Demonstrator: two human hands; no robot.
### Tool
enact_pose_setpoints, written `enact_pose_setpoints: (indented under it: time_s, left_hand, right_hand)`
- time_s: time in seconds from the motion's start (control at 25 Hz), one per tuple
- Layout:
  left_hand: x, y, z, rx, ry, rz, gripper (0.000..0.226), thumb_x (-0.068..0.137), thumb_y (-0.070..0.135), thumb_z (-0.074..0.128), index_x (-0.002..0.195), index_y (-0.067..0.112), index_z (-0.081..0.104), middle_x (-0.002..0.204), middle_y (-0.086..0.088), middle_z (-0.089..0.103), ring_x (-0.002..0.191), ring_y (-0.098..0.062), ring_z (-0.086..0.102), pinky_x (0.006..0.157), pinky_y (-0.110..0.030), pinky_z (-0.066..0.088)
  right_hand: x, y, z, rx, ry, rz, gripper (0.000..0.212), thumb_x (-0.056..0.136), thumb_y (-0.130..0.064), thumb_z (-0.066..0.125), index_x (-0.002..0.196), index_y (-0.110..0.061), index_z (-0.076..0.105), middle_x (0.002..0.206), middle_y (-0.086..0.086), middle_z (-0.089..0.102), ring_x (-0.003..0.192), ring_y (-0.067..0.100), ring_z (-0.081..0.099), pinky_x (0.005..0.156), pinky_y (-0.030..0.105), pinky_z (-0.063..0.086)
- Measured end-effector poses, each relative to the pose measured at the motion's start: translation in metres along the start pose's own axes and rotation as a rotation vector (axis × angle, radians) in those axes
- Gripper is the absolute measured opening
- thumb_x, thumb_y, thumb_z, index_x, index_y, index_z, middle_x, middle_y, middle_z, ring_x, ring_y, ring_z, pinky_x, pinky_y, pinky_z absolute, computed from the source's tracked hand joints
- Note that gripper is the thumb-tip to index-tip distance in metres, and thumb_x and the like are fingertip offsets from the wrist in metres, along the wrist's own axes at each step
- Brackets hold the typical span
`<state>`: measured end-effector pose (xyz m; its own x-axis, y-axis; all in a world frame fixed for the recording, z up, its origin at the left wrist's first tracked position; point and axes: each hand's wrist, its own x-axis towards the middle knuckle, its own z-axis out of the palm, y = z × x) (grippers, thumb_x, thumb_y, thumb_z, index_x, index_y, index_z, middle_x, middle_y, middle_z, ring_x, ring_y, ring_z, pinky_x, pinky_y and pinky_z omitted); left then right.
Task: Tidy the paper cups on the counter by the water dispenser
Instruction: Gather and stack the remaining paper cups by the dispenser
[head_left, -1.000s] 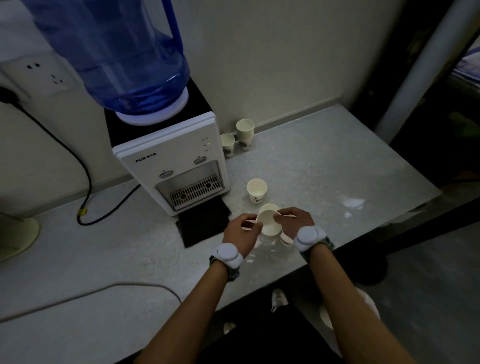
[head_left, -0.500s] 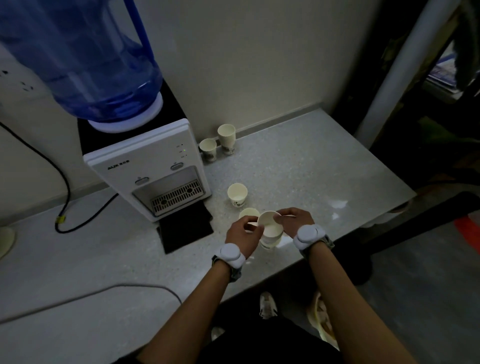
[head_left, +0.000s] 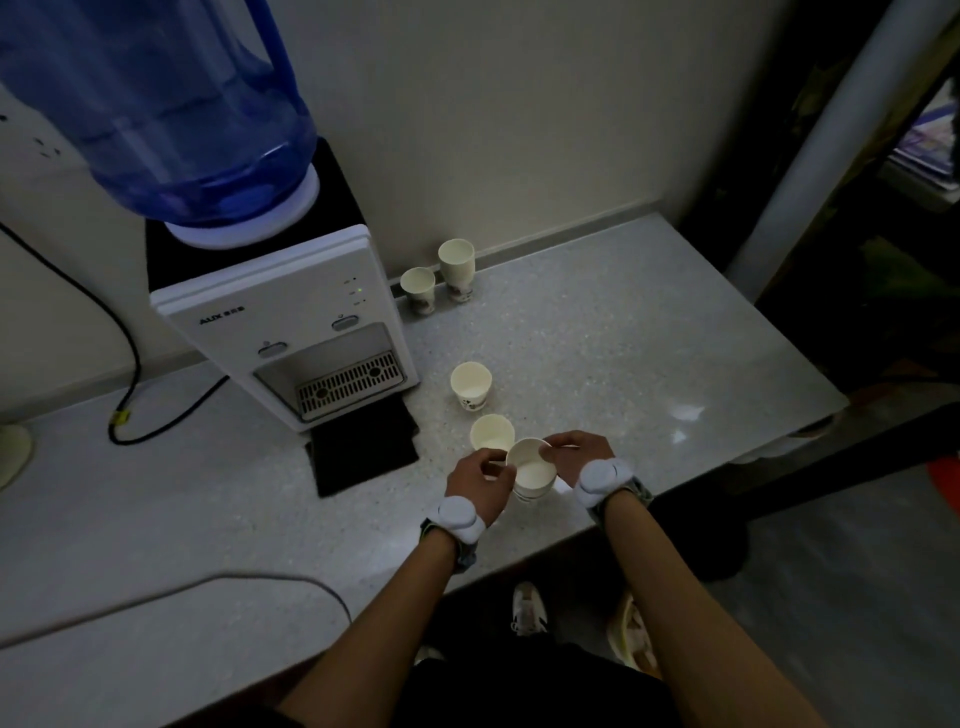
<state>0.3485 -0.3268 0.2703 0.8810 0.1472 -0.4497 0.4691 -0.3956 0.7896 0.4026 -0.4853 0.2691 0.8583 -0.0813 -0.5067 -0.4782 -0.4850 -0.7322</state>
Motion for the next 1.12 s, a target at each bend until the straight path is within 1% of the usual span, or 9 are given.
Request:
enact_pose_setpoints:
  time_s: [0.08, 0.16, 0.36, 0.48, 0.64, 0.84, 0.96, 1.04, 1.12]
  left_hand:
    - [0.001, -0.004, 0.005, 0.017, 0.007, -0.009, 0.030, 0.087, 0.028, 0.066, 0.112, 0.012, 0.068, 0.102, -0.012, 0.074, 0.093, -0.027, 0.071, 0.087, -0.044, 0.057]
    - [0.002, -0.007, 0.008, 0.054, 0.007, -0.016, 0.031, 0.086, 0.029, 0.066, 0.112, 0.012, 0.068, 0.102, -0.010, 0.075, 0.094, -0.026, 0.071, 0.089, -0.042, 0.057]
    - [0.004, -0.016, 0.016, 0.115, 0.024, -0.041, 0.033, 0.086, 0.035, 0.066, 0.112, 0.016, 0.068, 0.106, -0.003, 0.073, 0.099, -0.020, 0.069, 0.091, -0.036, 0.055]
    - [0.006, -0.019, 0.019, 0.084, 0.021, -0.063, 0.033, 0.086, 0.035, 0.066, 0.111, 0.015, 0.068, 0.104, -0.005, 0.074, 0.096, -0.020, 0.070, 0.089, -0.038, 0.056]
    - [0.007, -0.020, 0.021, 0.030, 0.016, -0.070, 0.032, 0.086, 0.033, 0.066, 0.111, 0.013, 0.068, 0.100, -0.008, 0.075, 0.092, -0.022, 0.072, 0.087, -0.042, 0.058]
    - [0.009, -0.010, 0.020, 0.017, 0.044, -0.022, 0.030, 0.086, 0.037, 0.064, 0.106, 0.016, 0.069, 0.096, -0.006, 0.075, 0.089, -0.022, 0.072, 0.086, -0.043, 0.058]
    - [0.011, 0.004, 0.017, -0.024, 0.079, 0.032, 0.033, 0.085, 0.047, 0.061, 0.105, 0.022, 0.066, 0.097, -0.005, 0.075, 0.087, -0.022, 0.073, 0.083, -0.044, 0.059]
    - [0.012, 0.014, 0.014, -0.063, 0.098, 0.086, 0.029, 0.082, 0.054, 0.059, 0.101, 0.032, 0.063, 0.096, -0.002, 0.074, 0.087, -0.021, 0.073, 0.083, -0.045, 0.059]
    - [0.013, 0.023, 0.008, -0.127, 0.134, 0.111, 0.024, 0.077, 0.059, 0.057, 0.094, 0.042, 0.060, 0.094, 0.001, 0.074, 0.086, -0.019, 0.073, 0.082, -0.046, 0.060]
  right_hand:
    - [0.004, 0.004, 0.001, -0.019, -0.011, -0.004, 0.025, 0.081, -0.014, 0.073, 0.104, -0.004, 0.074, 0.111, 0.017, 0.072, 0.108, 0.029, 0.066, 0.096, 0.031, 0.051]
    - [0.007, 0.007, 0.001, -0.028, -0.030, -0.007, 0.024, 0.082, -0.013, 0.072, 0.104, -0.003, 0.074, 0.111, 0.017, 0.072, 0.107, 0.029, 0.067, 0.092, 0.029, 0.052]
    - [0.014, 0.013, 0.004, -0.088, -0.068, -0.015, 0.024, 0.082, -0.014, 0.072, 0.104, -0.004, 0.075, 0.111, 0.016, 0.072, 0.107, 0.030, 0.066, 0.095, 0.036, 0.053]
    - [0.018, 0.016, 0.006, -0.078, -0.065, -0.014, 0.023, 0.081, -0.014, 0.073, 0.101, -0.005, 0.075, 0.108, 0.016, 0.073, 0.105, 0.030, 0.067, 0.094, 0.039, 0.054]
    - [0.021, 0.014, 0.005, -0.012, -0.084, 0.002, 0.024, 0.080, -0.011, 0.074, 0.102, -0.001, 0.073, 0.108, 0.022, 0.072, 0.106, 0.035, 0.067, 0.095, 0.045, 0.054]
    - [0.022, -0.004, -0.005, -0.083, -0.076, -0.045, 0.026, 0.082, -0.012, 0.072, 0.106, -0.001, 0.073, 0.114, 0.018, 0.071, 0.110, 0.032, 0.065, 0.098, 0.041, 0.052]
    - [0.020, -0.021, -0.016, -0.078, -0.019, -0.091, 0.024, 0.081, -0.016, 0.072, 0.103, -0.006, 0.074, 0.111, 0.015, 0.072, 0.107, 0.029, 0.067, 0.097, 0.040, 0.052]
    - [0.020, -0.033, -0.023, -0.060, 0.014, -0.126, 0.020, 0.080, -0.019, 0.073, 0.098, -0.011, 0.075, 0.107, 0.012, 0.074, 0.103, 0.026, 0.068, 0.095, 0.039, 0.054]
    - [0.019, -0.045, -0.027, -0.020, 0.030, -0.179, 0.013, 0.078, -0.020, 0.074, 0.091, -0.017, 0.076, 0.100, 0.008, 0.075, 0.096, 0.023, 0.069, 0.091, 0.035, 0.055]
